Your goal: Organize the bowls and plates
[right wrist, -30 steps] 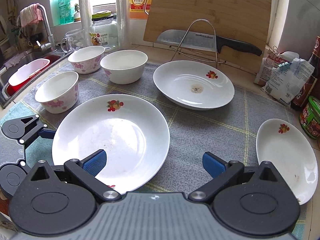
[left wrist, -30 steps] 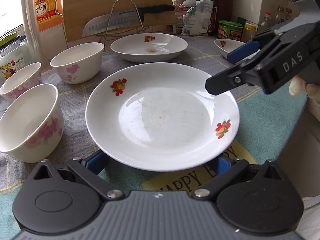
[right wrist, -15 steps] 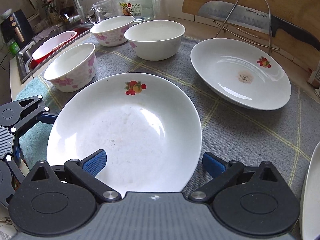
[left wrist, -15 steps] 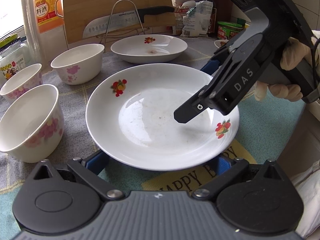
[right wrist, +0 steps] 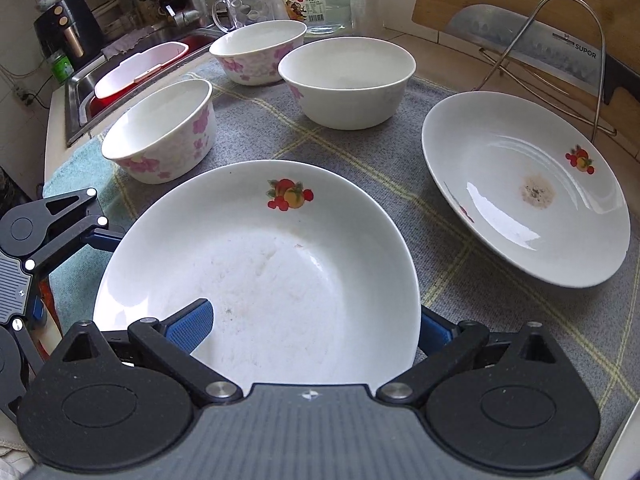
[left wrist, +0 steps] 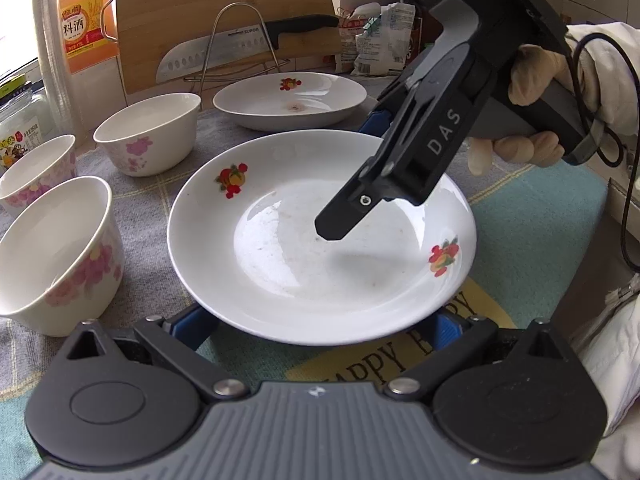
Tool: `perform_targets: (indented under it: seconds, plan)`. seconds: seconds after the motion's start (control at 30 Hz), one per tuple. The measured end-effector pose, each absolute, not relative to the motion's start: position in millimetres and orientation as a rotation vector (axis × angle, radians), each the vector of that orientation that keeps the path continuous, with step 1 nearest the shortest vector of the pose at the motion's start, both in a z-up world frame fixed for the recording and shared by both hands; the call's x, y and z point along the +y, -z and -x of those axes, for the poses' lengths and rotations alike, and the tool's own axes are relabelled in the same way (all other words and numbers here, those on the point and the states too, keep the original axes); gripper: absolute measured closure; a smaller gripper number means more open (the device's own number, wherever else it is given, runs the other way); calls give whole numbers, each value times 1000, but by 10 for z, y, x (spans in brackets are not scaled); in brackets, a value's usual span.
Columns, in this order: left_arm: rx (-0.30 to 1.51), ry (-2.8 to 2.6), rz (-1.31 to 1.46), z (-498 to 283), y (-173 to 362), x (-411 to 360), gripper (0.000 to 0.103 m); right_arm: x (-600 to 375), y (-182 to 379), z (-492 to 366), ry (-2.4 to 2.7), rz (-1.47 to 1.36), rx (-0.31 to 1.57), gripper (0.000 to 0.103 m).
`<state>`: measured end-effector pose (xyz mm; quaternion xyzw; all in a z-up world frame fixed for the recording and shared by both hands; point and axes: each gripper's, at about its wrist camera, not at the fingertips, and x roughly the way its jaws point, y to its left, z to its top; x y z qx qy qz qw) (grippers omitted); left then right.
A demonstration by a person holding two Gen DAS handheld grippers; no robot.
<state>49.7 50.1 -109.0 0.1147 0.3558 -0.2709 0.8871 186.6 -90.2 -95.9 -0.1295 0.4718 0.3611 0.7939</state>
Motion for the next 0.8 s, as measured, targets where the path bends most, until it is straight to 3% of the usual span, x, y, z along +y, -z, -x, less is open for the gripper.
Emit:
perform_targets:
  seconds: [0.8]
  plan:
    - [720,612,-272,-505,1087,537,2,-854,919,-2115,-866,222,1104,0]
